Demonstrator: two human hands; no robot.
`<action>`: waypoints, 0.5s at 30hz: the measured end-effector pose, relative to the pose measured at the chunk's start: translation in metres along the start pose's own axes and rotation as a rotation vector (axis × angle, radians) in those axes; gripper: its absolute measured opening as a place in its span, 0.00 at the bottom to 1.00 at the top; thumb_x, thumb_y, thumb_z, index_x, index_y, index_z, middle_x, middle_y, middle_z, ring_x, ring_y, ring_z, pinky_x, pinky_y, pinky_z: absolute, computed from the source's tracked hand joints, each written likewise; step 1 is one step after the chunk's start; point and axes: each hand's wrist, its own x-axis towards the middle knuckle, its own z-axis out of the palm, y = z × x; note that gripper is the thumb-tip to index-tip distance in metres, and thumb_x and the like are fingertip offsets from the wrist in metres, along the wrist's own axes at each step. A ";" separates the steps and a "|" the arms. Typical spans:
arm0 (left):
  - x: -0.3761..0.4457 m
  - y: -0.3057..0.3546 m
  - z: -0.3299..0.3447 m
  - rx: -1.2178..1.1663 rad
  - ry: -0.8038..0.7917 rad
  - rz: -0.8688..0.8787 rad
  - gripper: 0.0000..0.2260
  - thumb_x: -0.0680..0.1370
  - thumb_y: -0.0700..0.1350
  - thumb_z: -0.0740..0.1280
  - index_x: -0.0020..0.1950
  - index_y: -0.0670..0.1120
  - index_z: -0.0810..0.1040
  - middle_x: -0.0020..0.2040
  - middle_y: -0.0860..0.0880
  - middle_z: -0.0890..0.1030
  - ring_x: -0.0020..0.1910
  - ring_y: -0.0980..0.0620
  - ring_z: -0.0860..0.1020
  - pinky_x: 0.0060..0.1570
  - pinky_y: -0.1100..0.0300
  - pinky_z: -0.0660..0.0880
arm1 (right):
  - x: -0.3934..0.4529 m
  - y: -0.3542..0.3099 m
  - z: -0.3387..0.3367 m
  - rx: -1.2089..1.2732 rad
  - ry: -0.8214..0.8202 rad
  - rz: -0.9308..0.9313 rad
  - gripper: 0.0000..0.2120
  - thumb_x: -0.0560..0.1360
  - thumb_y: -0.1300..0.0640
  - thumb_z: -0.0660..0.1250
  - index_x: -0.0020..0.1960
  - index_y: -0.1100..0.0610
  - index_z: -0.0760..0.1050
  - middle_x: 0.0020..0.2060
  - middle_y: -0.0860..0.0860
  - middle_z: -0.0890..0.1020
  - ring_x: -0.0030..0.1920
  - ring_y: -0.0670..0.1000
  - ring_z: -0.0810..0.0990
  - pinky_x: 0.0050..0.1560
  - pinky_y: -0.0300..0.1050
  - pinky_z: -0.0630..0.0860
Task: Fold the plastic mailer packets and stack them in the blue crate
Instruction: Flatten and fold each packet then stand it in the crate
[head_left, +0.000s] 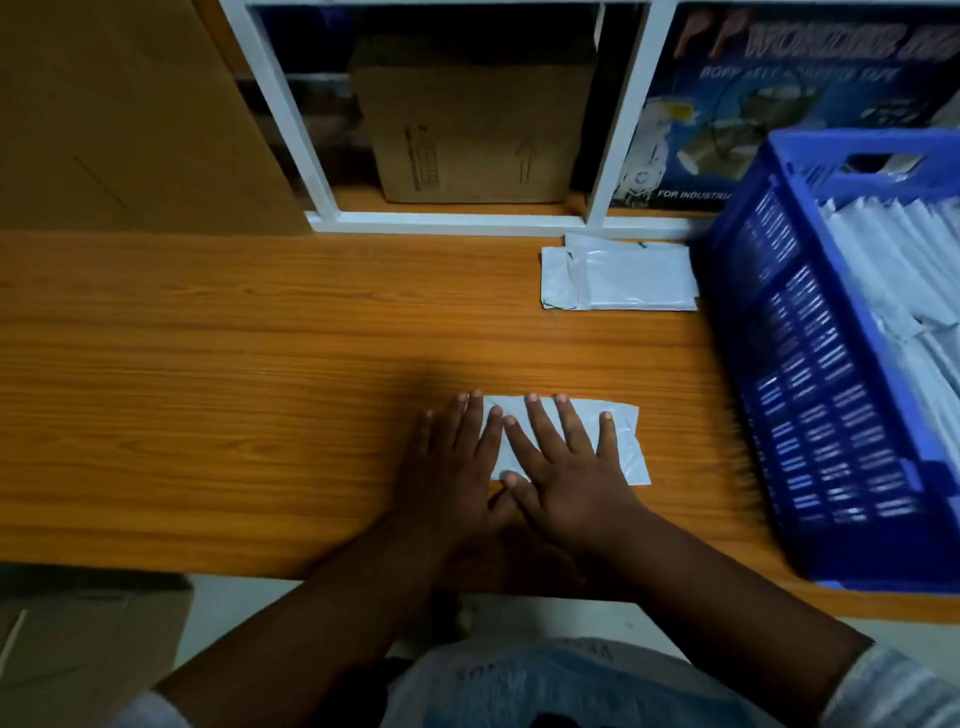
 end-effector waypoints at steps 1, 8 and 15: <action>0.001 0.000 0.001 0.004 0.007 -0.002 0.42 0.79 0.68 0.57 0.88 0.46 0.56 0.88 0.40 0.52 0.87 0.38 0.50 0.80 0.32 0.52 | 0.003 0.001 -0.003 0.016 -0.029 -0.004 0.34 0.85 0.30 0.39 0.86 0.41 0.36 0.85 0.47 0.31 0.82 0.57 0.26 0.78 0.75 0.32; -0.002 -0.002 0.006 0.001 -0.002 0.031 0.45 0.78 0.70 0.58 0.88 0.45 0.56 0.88 0.40 0.51 0.87 0.37 0.49 0.80 0.28 0.51 | 0.015 0.025 -0.036 0.309 -0.244 -0.063 0.30 0.87 0.35 0.50 0.87 0.38 0.47 0.85 0.42 0.35 0.83 0.51 0.26 0.78 0.66 0.26; 0.007 0.038 -0.006 -0.046 0.040 0.191 0.43 0.80 0.67 0.62 0.87 0.42 0.58 0.87 0.41 0.54 0.87 0.41 0.50 0.79 0.31 0.57 | -0.004 0.042 -0.024 0.669 0.082 -0.037 0.31 0.85 0.39 0.55 0.85 0.48 0.61 0.86 0.51 0.56 0.86 0.47 0.45 0.84 0.61 0.41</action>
